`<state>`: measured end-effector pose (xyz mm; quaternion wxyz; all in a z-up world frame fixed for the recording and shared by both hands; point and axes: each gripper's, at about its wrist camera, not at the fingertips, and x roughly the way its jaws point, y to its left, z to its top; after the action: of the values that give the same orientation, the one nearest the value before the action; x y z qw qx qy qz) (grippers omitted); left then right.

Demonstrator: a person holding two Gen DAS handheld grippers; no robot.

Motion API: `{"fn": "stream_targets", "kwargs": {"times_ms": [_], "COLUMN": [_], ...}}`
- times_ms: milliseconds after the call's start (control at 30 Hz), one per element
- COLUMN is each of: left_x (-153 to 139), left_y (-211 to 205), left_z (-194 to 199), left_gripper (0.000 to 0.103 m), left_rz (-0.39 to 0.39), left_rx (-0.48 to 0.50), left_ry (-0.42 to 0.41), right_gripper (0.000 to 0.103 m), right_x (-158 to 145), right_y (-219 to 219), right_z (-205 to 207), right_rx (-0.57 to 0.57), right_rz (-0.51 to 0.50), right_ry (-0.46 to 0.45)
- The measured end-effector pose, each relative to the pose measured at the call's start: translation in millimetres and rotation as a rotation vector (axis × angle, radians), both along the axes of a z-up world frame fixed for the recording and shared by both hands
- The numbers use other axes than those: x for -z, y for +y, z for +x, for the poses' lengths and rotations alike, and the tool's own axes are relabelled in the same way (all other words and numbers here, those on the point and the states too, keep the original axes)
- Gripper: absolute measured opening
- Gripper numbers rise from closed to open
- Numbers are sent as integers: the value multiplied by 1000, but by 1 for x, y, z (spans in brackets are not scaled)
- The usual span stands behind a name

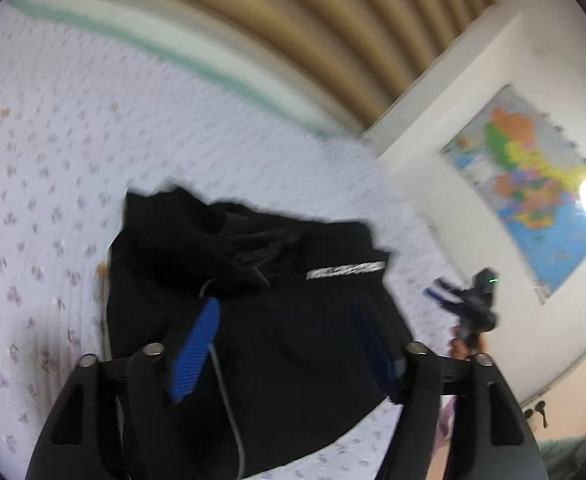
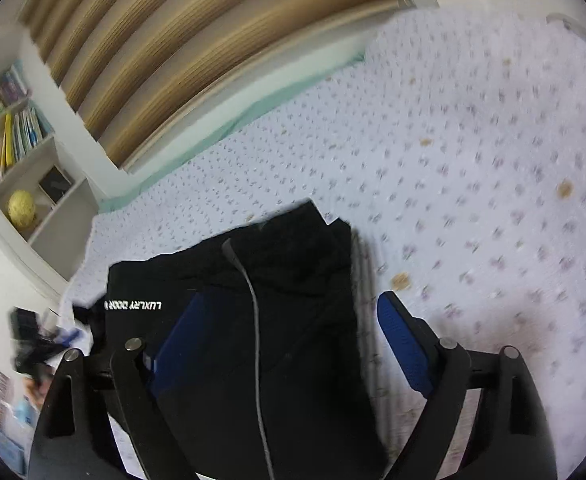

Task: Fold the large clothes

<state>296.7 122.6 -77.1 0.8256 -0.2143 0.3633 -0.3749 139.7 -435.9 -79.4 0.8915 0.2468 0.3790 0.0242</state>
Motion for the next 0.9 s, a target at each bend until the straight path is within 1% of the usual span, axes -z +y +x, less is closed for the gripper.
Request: {"fn": "stream_targets", "kwargs": {"times_ms": [33, 67, 100, 133, 167, 233, 300, 333, 400, 433, 500, 533, 567, 600, 633, 667, 700, 767, 833, 900], "left_x": [-5, -8, -8, -5, -2, 12, 27, 34, 46, 52, 61, 66, 71, 72, 68, 66, 60, 45, 24, 7], "left_y": [2, 2, 0, -6, -9, -16, -18, -16, -15, -15, -16, -17, -18, -18, -20, -20, -18, -6, 3, 4], "left_z": [-2, -1, 2, 13, 22, 47, 68, 79, 94, 104, 120, 126, 130, 130, 125, 122, 116, 105, 99, 102], "left_gripper": [83, 83, 83, 83, 83, 83, 83, 83, 83, 83, 83, 82, 80, 71, 30, 4, 4, 3, 3, 3], "left_rz": [-6, 26, 65, 130, 160, 216, 240, 232, 182, 150, 128, 113, 101, 98, 136, 187, 214, 164, 130, 115], "left_rx": [-22, -72, -99, -133, -151, -175, -194, -205, -188, -168, -148, -131, -123, -132, -149, -171, -198, -233, -274, -297], "left_ry": [-29, -59, -63, -48, -28, 32, 81, 108, 158, 183, 237, 262, 277, 270, 232, 205, 179, 129, 85, 57], "right_gripper": [90, 90, 90, 90, 90, 90, 90, 90, 90, 90, 90, 87, 62, 45, 32, 27, 23, 19, 18, 17], "right_x": [1, 4, 6, 9, 12, 19, 25, 30, 40, 46, 57, 63, 68, 68, 66, 60, 52, 34, 8, -15], "right_y": [3, 7, 12, 17, 20, 25, 20, 19, 16, 14, 10, 10, 14, 18, 25, 32, 37, 40, 39, 39], "right_z": [4, 11, 19, 30, 38, 57, 68, 76, 92, 99, 111, 116, 120, 120, 117, 110, 101, 90, 87, 93], "right_rx": [-10, -26, -43, -53, -56, -70, -86, -92, -113, -122, -141, -159, -192, -202, -203, -194, -184, -142, -77, -34], "right_rz": [-7, -19, -43, -87, -120, -179, -192, -194, -177, -163, -110, -71, -44, -70, -124, -187, -237, -306, -377, -419], "right_ry": [8, 16, 27, 44, 57, 76, 84, 91, 105, 115, 141, 152, 148, 147, 140, 115, 88, 50, 15, -15]}}
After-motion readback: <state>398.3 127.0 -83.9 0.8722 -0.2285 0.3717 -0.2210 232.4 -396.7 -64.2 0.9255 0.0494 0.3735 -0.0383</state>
